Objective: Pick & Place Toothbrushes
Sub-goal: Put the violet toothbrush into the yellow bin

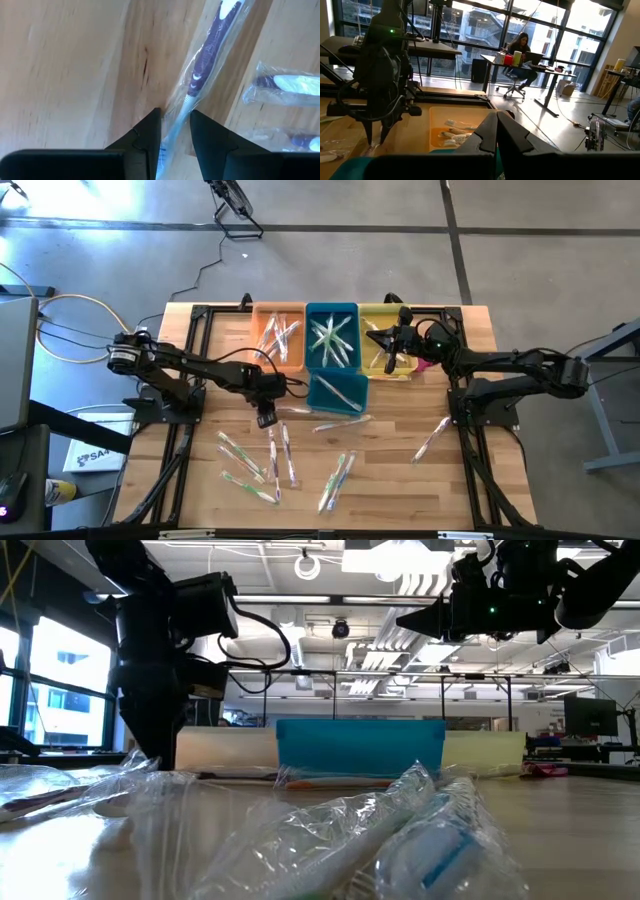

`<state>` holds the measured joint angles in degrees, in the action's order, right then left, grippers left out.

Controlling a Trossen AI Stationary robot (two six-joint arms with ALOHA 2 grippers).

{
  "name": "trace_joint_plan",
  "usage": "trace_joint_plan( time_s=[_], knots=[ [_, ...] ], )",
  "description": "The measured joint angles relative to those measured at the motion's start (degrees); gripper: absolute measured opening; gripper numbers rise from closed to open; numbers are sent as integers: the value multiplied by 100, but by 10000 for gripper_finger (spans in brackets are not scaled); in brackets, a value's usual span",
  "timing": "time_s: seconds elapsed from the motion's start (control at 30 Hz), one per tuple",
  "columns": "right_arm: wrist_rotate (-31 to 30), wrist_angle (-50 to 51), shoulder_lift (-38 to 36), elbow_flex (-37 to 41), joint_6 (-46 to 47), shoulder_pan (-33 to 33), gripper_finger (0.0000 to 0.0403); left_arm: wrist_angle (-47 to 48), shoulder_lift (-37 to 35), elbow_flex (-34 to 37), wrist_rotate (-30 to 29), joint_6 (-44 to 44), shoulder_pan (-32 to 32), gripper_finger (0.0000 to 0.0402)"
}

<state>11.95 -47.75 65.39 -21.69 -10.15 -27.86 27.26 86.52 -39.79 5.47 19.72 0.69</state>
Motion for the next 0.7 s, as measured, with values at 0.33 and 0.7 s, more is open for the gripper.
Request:
trace_joint_plan(
  time_s=[0.33,0.7],
  knots=[
    [0,0,0,0,2,0,2,16,0,7,146,-281,-2,99],
    [1,0,0,0,2,-1,2,64,0,9,153,-298,-3,29]
  ],
)
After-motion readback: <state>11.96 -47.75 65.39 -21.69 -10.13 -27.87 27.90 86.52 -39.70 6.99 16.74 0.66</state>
